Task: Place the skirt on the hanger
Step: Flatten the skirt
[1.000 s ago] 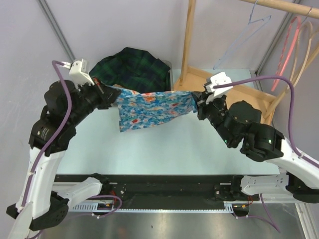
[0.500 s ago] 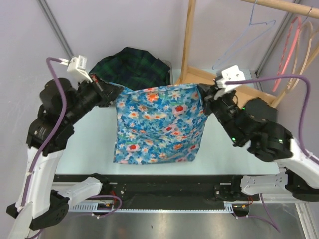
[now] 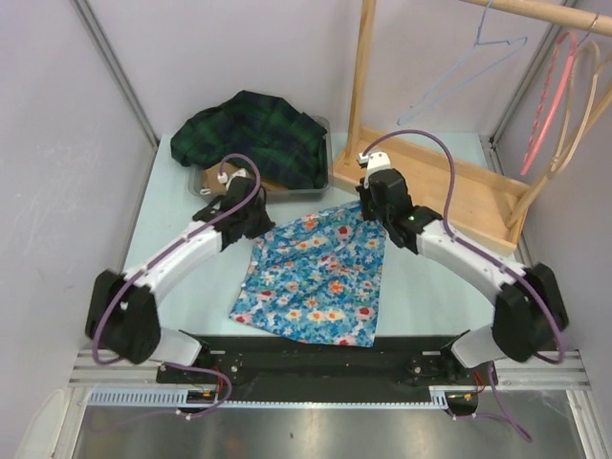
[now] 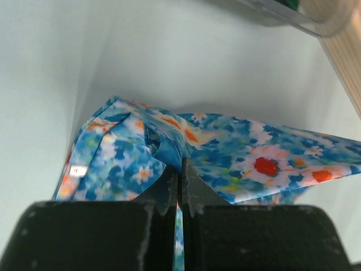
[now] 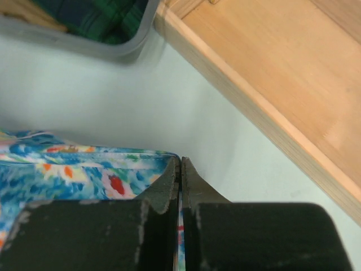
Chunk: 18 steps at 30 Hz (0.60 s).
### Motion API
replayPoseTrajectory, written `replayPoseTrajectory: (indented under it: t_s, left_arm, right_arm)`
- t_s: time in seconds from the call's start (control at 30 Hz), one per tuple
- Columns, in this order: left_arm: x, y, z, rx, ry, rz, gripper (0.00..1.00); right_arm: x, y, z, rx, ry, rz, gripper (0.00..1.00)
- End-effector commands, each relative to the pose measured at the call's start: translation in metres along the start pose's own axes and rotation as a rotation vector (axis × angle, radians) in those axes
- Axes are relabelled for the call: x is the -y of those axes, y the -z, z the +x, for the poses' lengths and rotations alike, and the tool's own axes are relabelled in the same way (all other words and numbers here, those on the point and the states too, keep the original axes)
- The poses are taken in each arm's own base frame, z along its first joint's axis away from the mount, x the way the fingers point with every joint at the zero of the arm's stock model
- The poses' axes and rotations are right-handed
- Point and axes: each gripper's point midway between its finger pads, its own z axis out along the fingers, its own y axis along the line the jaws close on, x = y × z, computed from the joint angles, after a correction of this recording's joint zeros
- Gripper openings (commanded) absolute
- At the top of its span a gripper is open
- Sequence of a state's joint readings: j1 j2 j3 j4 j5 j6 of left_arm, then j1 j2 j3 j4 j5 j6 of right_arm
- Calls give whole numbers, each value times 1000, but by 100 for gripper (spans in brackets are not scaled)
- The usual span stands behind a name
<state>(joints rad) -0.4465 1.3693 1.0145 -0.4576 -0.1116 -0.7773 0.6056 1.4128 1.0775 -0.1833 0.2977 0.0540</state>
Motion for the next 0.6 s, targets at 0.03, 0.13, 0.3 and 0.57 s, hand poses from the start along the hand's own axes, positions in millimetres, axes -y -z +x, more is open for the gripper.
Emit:
replayPoseTrajectory:
  t_s: [0.03,0.13,0.3,0.57]
  left_arm:
    - [4,-40,-55,162,7,-103,0]
    - [13,-57,-67,164,-21,-124,0]
    - [10,-71,-94,186,-15,-171,17]
    - [-25,-40,-120,223,-6,-278,93]
  right_arm:
    - [46,-57,-65,213,-119,110,0]
    - [52,-90,-70,197,-129,101,0]
    - [61,-132,-86,198,-145,104,12]
    - [65,-105,-103,166,-179,94,96]
